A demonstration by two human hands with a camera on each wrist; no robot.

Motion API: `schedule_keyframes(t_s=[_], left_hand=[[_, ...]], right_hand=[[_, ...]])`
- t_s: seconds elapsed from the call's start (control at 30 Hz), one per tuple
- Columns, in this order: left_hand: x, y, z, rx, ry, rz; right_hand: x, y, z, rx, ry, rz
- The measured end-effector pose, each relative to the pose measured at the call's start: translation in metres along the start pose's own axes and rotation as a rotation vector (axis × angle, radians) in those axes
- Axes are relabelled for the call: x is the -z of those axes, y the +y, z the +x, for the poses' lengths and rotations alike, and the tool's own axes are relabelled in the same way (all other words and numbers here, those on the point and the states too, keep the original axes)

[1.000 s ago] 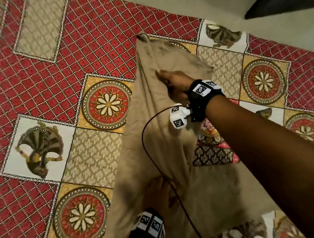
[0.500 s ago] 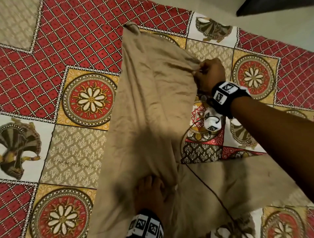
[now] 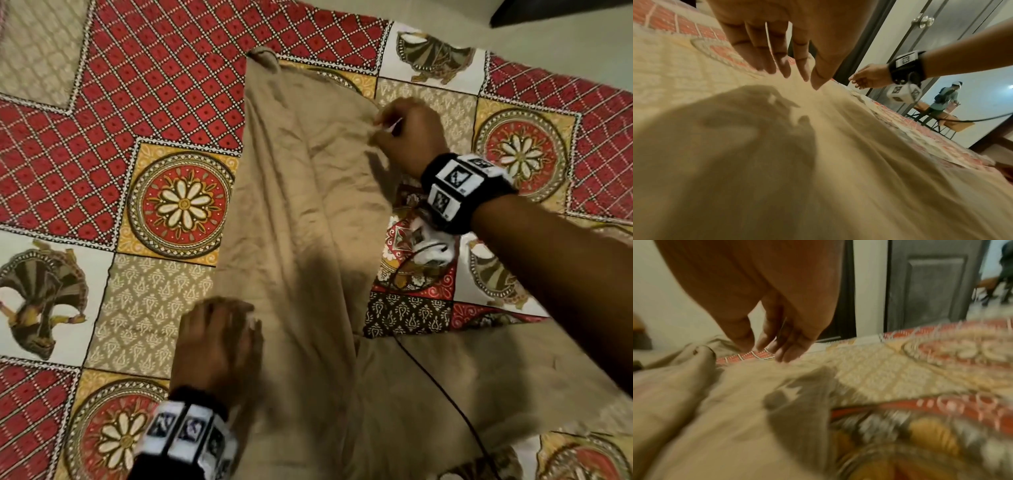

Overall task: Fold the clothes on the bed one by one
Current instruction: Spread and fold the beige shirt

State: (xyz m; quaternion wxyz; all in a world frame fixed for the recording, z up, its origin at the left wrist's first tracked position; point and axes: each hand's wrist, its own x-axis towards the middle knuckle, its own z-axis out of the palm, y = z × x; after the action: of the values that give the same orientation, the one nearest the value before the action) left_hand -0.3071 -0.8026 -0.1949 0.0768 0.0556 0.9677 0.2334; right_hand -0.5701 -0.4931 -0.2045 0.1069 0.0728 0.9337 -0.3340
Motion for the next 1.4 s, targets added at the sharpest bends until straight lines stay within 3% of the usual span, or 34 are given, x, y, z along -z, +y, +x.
schedule_keyframes(t_s=[0.07, 0.13, 0.2, 0.27, 0.33, 0.43, 0.47, 0.53, 0.57, 0.63, 0.7, 0.8, 0.97, 1.13, 1.27, 1.4], left_hand=[[0.010, -0.019, 0.033, 0.197, -0.084, -0.160], [0.009, -0.040, 0.057, 0.366, -0.215, -0.277], [0.008, -0.051, 0.076, 0.560, -0.268, -0.584], [0.016, -0.048, 0.097, 0.716, -0.227, -0.931], [0.030, -0.049, 0.120, 0.789, -0.188, -1.111], [0.043, -0.062, 0.155, 0.824, -0.215, -1.251], [0.043, -0.061, 0.165, 0.834, -0.272, -1.268], [0.033, -0.054, 0.176, 0.827, -0.312, -1.360], [0.024, -0.048, 0.180, 0.821, -0.206, -1.334], [0.012, -0.039, 0.184, 0.801, -0.018, -1.141], [0.004, -0.036, 0.183, 0.769, 0.018, -1.049], [-0.005, -0.049, 0.186, 0.810, -0.011, -1.169], [-0.003, -0.066, 0.177, 0.749, -0.166, -1.259], [-0.014, -0.073, 0.170, 0.750, -0.098, -1.083], [-0.013, -0.082, 0.177, 0.847, -0.125, -1.282], [-0.018, -0.094, 0.180, 0.897, -0.206, -1.355]], right_hand=[[-0.029, -0.028, -0.018, -0.157, -0.252, 0.249], [-0.064, -0.039, -0.027, -0.232, -0.354, 0.394], [-0.085, -0.061, -0.031, -0.221, -0.221, 0.428], [-0.096, -0.090, -0.041, -0.181, -0.099, 0.384], [-0.108, -0.107, -0.050, -0.021, -0.099, 0.328], [-0.129, -0.124, -0.072, 0.298, -0.356, 0.071], [-0.135, -0.120, -0.077, 0.344, -0.386, 0.108], [-0.136, -0.109, -0.076, 0.220, -0.269, 0.367], [-0.134, -0.102, -0.072, 0.109, -0.176, 0.476], [-0.125, -0.091, -0.059, -0.086, -0.030, 0.512], [-0.118, -0.081, -0.044, -0.207, 0.017, 0.457], [-0.117, -0.094, -0.025, -0.222, -0.043, 0.424], [-0.134, -0.125, -0.021, -0.335, -0.255, 0.658], [-0.153, -0.135, -0.031, -0.080, -0.206, 0.272], [-0.165, -0.151, -0.038, -0.044, -0.181, 0.200], [-0.167, -0.151, -0.050, 0.173, -0.272, 0.174]])
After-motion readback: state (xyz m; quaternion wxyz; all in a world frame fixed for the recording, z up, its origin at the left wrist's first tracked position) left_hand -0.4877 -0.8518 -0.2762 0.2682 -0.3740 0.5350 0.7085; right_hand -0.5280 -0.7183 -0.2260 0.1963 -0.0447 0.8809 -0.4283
